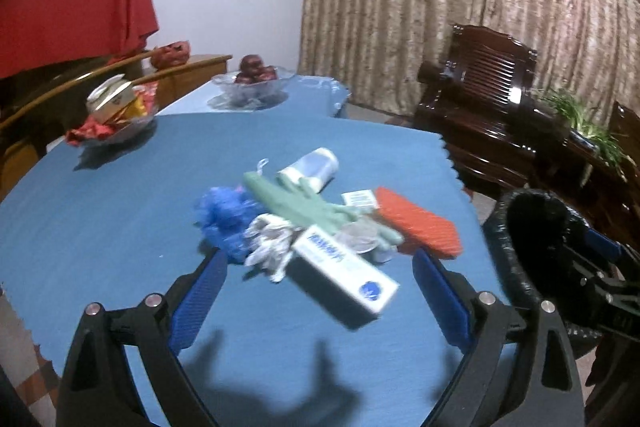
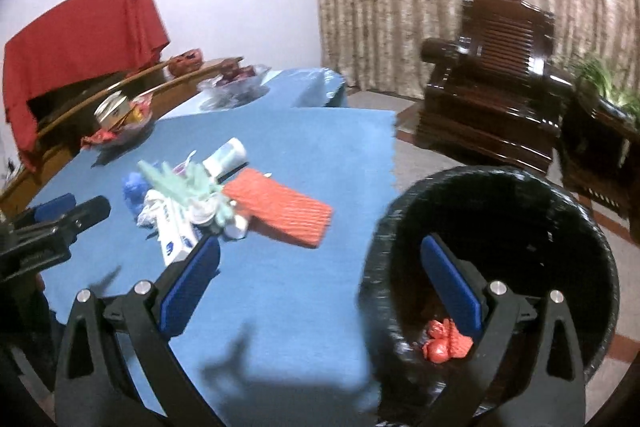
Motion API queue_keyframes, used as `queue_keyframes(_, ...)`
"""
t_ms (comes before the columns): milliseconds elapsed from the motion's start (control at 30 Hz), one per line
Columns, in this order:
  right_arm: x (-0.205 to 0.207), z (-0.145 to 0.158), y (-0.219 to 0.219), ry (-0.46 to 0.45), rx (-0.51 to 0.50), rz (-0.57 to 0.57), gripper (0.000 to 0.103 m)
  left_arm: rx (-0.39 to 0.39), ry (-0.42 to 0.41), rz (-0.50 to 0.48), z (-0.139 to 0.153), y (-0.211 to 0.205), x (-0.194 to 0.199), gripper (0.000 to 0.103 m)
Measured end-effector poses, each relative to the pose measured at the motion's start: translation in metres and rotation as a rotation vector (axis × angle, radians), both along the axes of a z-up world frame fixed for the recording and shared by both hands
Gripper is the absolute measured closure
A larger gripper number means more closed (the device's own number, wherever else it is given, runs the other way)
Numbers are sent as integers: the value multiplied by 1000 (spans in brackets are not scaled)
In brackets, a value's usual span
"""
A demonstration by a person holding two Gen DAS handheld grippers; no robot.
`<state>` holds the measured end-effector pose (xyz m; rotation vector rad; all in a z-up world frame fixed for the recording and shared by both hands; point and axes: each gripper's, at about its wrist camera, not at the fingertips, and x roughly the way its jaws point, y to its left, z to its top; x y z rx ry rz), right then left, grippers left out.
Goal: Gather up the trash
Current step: 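Move both grippers back over the table toward the remaining trash, then grasp the white cotton-pad box with the left gripper while the right gripper grasps the orange foam net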
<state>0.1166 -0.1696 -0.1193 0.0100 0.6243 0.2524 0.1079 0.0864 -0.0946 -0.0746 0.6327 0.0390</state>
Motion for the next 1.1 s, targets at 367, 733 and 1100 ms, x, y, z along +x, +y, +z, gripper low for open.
queue_keyframes(367,7,-16,2,23,-35,-18,5,-17,63,-18,-33,-14,20,12)
queue_keyframes(733,17,-31,-8,41,-49,-28,5,-38,167,-31,-72,-31,61,25)
queue_keyframes(1100,20,-31,-2,41,-60,-17,5,-132,241,-37,-86,-20,67,59)
